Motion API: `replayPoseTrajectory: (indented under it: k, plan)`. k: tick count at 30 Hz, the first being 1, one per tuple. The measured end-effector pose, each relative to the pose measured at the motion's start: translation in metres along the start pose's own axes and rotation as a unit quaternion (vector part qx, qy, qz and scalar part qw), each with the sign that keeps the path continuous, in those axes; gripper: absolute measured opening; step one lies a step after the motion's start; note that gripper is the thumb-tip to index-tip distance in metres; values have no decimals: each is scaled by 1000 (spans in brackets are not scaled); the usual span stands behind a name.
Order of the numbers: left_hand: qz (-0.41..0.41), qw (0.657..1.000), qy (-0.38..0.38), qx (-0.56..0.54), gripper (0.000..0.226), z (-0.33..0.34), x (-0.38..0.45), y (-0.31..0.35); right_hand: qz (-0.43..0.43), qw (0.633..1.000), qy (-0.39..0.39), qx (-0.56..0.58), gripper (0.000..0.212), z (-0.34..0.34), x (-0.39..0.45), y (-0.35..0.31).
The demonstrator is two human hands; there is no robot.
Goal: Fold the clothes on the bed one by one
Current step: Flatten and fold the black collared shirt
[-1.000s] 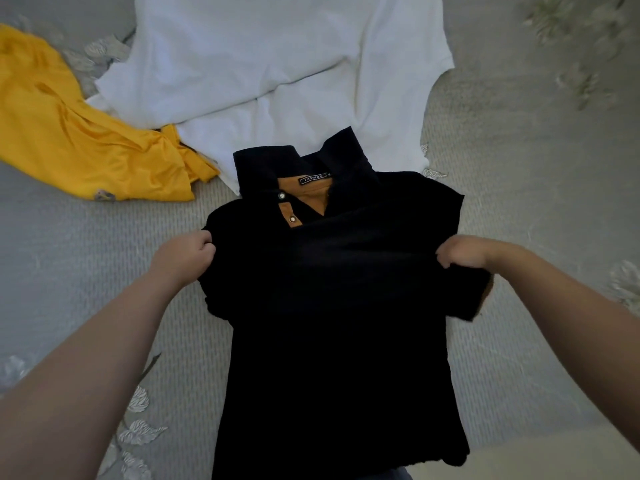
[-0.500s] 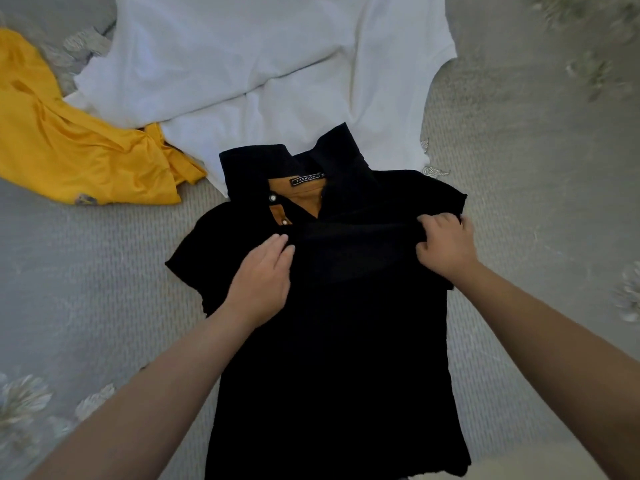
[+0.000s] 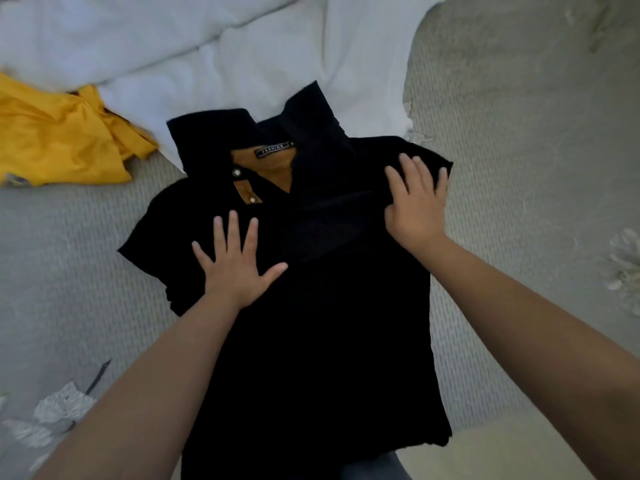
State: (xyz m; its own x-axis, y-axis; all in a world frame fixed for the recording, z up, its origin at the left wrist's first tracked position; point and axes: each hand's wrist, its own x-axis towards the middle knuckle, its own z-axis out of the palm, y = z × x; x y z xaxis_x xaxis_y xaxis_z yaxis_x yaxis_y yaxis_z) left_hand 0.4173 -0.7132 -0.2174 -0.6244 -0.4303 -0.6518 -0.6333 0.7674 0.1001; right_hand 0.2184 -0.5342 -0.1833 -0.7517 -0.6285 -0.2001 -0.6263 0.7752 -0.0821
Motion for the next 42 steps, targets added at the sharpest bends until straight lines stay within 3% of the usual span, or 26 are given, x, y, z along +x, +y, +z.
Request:
replayPoseTrajectory:
  k: [2,3,6,11,13,15,18,20,25,29,33,37,42]
  plan:
    - [2,1000,6,-4,89,0,0,-2,-86,996,25,15,52,13,-25,-4]
    - [6,1000,7,-6,88,0,0,-3,-98,995,-9,16,51,20,-38,-2]
    - [-4,1000,3,12,87,-3,-3,2,-44,988,-145,5,56,39,-59,16]
    - [-22,997,4,79,82,-13,-5,11,-64,980,-190,7,64,35,-50,22]
    - [11,994,81,74,76,-5,-18,12,-73,984,-158,21,63,28,-54,23]
    - [78,986,140,41,70,14,-47,16,-108,990,-79,33,56,21,-75,21]
    - [154,981,109,39,67,63,-105,20,-227,972,-51,-11,55,28,-138,22]
    - [148,986,51,50,67,98,-143,18,-238,968,-70,-22,58,42,-190,30]
    - [66,997,13,41,64,160,-218,19,-98,985,-145,-2,58,61,-303,45]
    - [17,998,-3,59,65,181,-237,23,-24,990,-136,33,57,62,-347,28]
    - [33,997,10,70,67,182,-242,21,125,978,-134,102,44,61,-355,2]
    - [27,997,6,69,78,190,-264,10,154,953,-88,245,28,39,-339,-10]
    - [-6,997,5,81,86,209,-275,-16,225,927,8,300,27,8,-284,3]
